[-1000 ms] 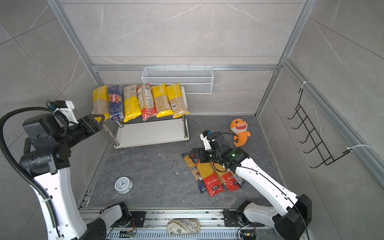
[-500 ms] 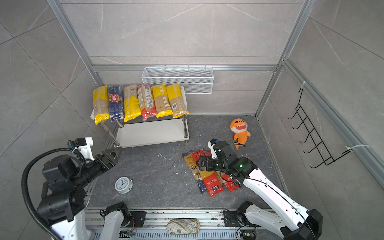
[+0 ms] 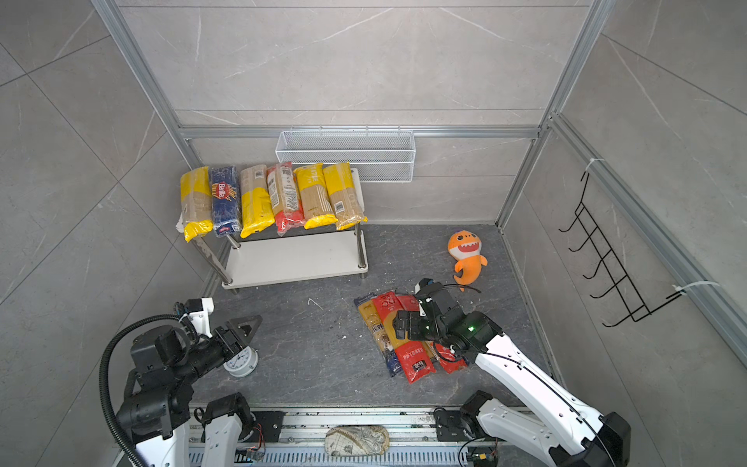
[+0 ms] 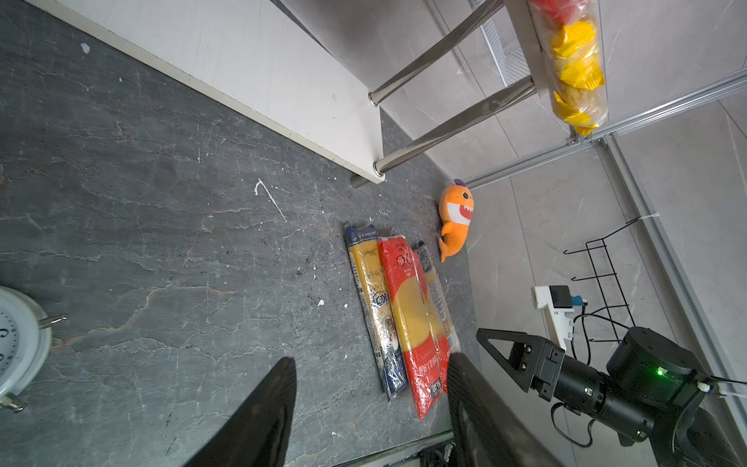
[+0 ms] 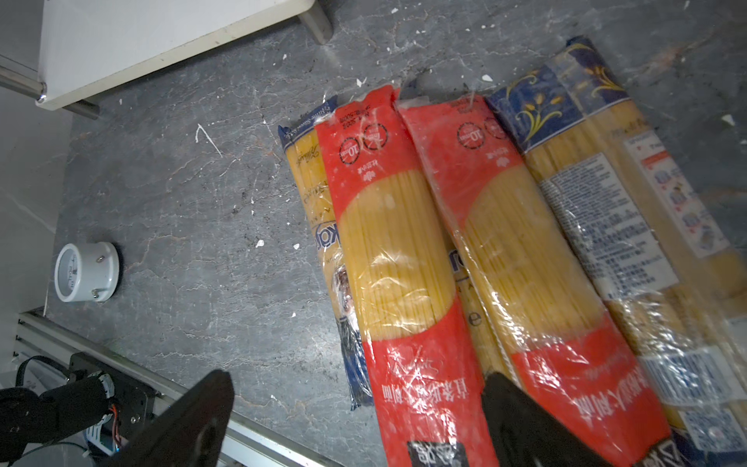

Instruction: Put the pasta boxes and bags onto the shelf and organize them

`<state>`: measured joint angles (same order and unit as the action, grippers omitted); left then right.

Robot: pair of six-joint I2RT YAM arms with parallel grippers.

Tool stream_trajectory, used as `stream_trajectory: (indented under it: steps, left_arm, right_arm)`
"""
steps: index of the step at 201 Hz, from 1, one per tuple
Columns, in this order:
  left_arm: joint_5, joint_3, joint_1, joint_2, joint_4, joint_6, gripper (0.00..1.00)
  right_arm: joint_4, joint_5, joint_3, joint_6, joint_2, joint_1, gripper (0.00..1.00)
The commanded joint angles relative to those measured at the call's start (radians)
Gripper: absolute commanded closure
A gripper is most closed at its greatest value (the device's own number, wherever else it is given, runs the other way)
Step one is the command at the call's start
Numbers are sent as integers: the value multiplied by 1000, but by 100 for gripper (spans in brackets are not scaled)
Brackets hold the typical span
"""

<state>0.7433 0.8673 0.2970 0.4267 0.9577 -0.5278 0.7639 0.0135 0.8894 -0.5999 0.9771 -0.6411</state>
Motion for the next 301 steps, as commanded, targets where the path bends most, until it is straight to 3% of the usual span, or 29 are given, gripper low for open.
stream_trajectory:
  steps: [1, 91, 110, 131, 173, 193, 301]
  left_arm:
    - [55, -25, -3, 8, -92, -27, 38]
    - [45, -152, -16, 62, -190, -53, 38]
    - [-9, -156, -56, 97, -236, -75, 38]
    - [-129, -150, -172, 173, -291, -89, 38]
    - [-491, -108, -576, 349, -405, -131, 40]
    - [-633, -67, -713, 450, -421, -126, 40]
    - [-779, -13, -1061, 812, -667, -220, 38]
  right_arm:
    - [35, -42, -22, -27, -23, -1, 0]
    - [-77, -34, -114, -14, 56, 0, 0]
    - [-116, -23, -143, -17, 73, 0, 0]
    - [-136, -16, -152, -10, 85, 0, 0]
    - [-135, -17, -128, 18, 108, 0, 0]
    - [-135, -15, -111, 32, 121, 0, 0]
    - [-60, -53, -152, 0, 49, 0, 0]
